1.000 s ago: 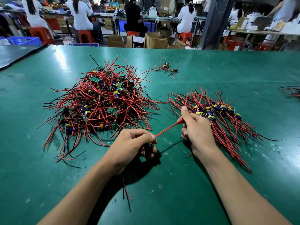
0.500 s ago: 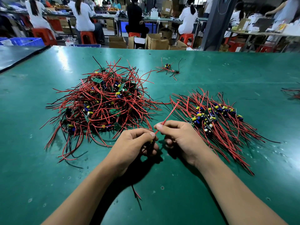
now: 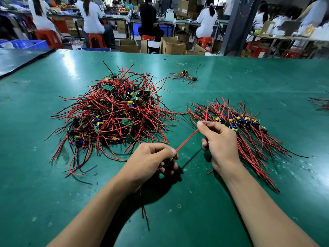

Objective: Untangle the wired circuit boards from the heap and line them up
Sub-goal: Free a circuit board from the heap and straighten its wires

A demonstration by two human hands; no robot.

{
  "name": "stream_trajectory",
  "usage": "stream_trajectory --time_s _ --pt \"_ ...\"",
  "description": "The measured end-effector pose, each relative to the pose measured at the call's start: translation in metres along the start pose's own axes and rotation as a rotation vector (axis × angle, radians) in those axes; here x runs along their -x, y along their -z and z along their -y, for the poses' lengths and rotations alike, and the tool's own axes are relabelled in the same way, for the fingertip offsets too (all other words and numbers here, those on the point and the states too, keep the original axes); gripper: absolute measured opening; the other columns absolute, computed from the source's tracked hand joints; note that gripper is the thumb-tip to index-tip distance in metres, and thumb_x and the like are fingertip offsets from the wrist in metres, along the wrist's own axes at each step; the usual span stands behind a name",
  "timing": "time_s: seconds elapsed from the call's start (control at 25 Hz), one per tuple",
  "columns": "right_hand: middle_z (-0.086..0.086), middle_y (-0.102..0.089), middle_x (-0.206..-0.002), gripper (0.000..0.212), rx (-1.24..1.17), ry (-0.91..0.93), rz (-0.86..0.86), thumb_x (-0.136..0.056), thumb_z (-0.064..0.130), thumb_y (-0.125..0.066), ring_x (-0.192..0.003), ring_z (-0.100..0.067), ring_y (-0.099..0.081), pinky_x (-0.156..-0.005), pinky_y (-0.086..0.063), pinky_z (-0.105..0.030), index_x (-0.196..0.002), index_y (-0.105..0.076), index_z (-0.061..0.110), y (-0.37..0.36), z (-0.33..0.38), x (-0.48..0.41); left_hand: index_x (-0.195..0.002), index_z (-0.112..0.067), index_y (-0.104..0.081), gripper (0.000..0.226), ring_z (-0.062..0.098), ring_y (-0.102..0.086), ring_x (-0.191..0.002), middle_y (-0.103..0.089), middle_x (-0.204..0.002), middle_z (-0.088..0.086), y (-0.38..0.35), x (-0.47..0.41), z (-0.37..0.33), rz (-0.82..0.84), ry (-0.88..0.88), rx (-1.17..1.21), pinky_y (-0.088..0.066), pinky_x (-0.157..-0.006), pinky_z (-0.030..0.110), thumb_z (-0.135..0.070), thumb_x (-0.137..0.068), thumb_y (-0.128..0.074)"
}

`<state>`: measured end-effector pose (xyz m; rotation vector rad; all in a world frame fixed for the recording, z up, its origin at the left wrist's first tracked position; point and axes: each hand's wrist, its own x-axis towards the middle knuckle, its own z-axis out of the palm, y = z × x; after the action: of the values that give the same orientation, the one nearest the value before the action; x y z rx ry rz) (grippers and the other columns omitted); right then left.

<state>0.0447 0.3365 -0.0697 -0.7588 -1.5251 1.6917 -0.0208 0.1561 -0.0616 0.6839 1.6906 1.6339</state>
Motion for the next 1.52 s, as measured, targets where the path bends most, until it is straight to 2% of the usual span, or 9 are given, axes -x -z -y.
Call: stream_trajectory --time_s 0.2,0.36,0.56,0.76,0.96,1.08,1.2,1.36,1.52 --pt "0.008 -0.046 -0.053 0.023 -0.118 -0.119 0.069 -0.087 0.02 -0.076 -0.035 -0.006 -0.035 -0.035 -0.027 -0.015 -0.072 -0.06 0.016 -0.005 0.001 0.005 -0.068 -0.009 -0.069 0.026 0.024 -0.061 -0.052 -0.068 -0.064 0.017 0.001 0.001 -0.003 -0.026 0.029 0.053 -0.049 -0.05 0.022 -0.004 -0.091 -0.057" --pt "0.006 -0.052 -0.062 0.027 -0.118 -0.208 0.25 -0.093 0.04 -0.067 -0.036 -0.006 -0.032 -0.037 -0.022 -0.016 -0.09 -0.068 0.012 -0.013 -0.001 0.014 -0.08 -0.011 -0.061 0.017 0.027 -0.068 -0.06 -0.073 -0.079 0.019 -0.001 0.001 -0.007 -0.087 0.003 0.216 -0.055 -0.056 0.026 -0.011 -0.096 -0.055" --pt "0.009 -0.071 -0.074 0.007 0.476 0.163 0.571 -0.085 0.025 -0.078 -0.054 -0.003 -0.052 -0.053 -0.046 -0.02 -0.089 -0.078 0.031 -0.017 -0.003 0.033 -0.082 -0.019 -0.06 0.017 0.026 -0.066 -0.08 -0.074 -0.093 0.015 0.002 0.001 -0.015 -0.21 -0.152 0.253 -0.046 -0.075 0.041 -0.017 -0.098 -0.054" --pt "0.01 -0.061 -0.067 0.016 0.424 0.281 0.528 -0.078 0.042 -0.081 -0.051 -0.002 -0.043 -0.05 -0.036 -0.02 -0.084 -0.077 0.028 -0.024 -0.002 0.046 -0.087 -0.018 -0.063 0.012 0.024 -0.065 -0.091 -0.076 -0.1 0.007 0.004 0.002 -0.016 -0.315 -0.208 0.191 -0.043 -0.09 0.052 -0.021 -0.096 -0.058" --pt "0.003 -0.063 -0.066 0.018 0.212 0.283 0.465 -0.092 0.036 -0.067 -0.049 -0.006 -0.049 -0.047 -0.039 -0.02 -0.086 -0.074 0.02 -0.028 0.0 0.051 -0.075 -0.023 -0.073 0.006 0.01 -0.062 -0.072 -0.074 -0.085 0.001 0.007 0.002 -0.019 -0.297 -0.126 0.397 -0.045 -0.062 0.022 -0.028 -0.072 -0.074" --pt "-0.007 -0.057 -0.063 0.033 -0.069 0.07 0.541 -0.091 0.036 -0.061 -0.035 -0.014 -0.041 -0.036 -0.032 -0.021 -0.078 -0.07 0.007 -0.029 0.006 0.048 -0.079 -0.024 -0.076 0.017 0.008 -0.062 -0.066 -0.073 -0.086 0.001 0.011 0.003 -0.018 -0.171 -0.087 0.468 -0.047 -0.06 0.02 -0.025 -0.062 -0.079" --pt "-0.006 -0.059 -0.064 0.031 -0.232 -0.116 0.689 -0.09 0.036 -0.06 -0.038 -0.011 -0.042 -0.038 -0.032 -0.018 -0.077 -0.074 0.011 -0.024 0.015 0.045 -0.082 -0.024 -0.076 0.015 0.009 -0.062 -0.067 -0.071 -0.086 -0.001 0.015 0.002 -0.017 -0.052 -0.015 0.554 -0.05 -0.059 0.02 -0.017 -0.069 -0.073" --pt "0.0 -0.061 -0.065 0.033 -0.199 -0.202 0.859 -0.092 0.035 -0.058 -0.047 -0.007 -0.046 -0.041 -0.034 -0.015 -0.073 -0.075 0.014 -0.018 0.018 0.045 -0.078 -0.014 -0.065 0.021 0.011 -0.054 -0.05 -0.058 -0.064 0.001 0.015 0.003 -0.017 0.043 0.153 0.61 -0.047 -0.045 0.02 -0.034 -0.074 -0.07" --pt "0.005 -0.045 -0.055 0.038 -0.097 -0.224 0.838 -0.09 0.041 -0.057 -0.046 -0.007 -0.04 -0.043 -0.032 -0.016 -0.06 -0.065 0.019 -0.017 0.019 0.045 -0.062 -0.018 -0.066 0.031 0.017 -0.055 -0.04 -0.058 -0.053 0.003 0.011 0.006 -0.018 0.061 0.227 0.493 -0.044 -0.038 0.024 -0.048 -0.07 -0.069"
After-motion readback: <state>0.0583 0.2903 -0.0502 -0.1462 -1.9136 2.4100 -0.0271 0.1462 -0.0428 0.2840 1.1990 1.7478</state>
